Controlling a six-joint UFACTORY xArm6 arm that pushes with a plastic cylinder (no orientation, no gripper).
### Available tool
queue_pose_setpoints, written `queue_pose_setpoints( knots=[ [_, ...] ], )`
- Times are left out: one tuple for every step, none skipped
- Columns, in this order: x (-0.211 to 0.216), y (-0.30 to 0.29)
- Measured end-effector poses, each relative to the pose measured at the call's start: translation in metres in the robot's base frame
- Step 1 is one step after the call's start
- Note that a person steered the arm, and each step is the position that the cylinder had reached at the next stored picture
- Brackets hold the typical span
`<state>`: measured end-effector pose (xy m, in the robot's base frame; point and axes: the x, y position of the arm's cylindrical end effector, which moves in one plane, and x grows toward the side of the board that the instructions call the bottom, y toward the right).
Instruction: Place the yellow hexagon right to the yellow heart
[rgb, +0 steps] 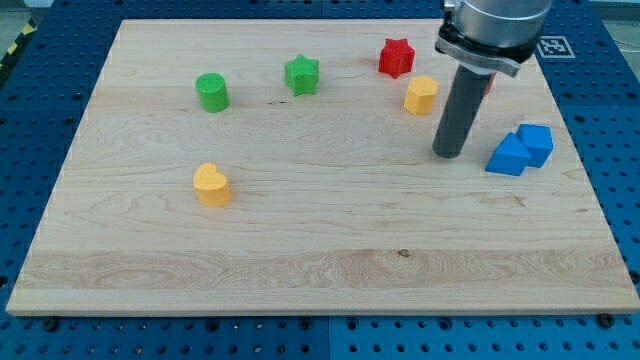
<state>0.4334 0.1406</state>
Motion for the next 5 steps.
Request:
queue_pose_setpoints(
  knots=[
    [-0.030,0.031],
    [-0.048,0.044],
    [-0.067,0.044],
    [-0.085,0.024],
    [-0.070,-0.035]
  ],
)
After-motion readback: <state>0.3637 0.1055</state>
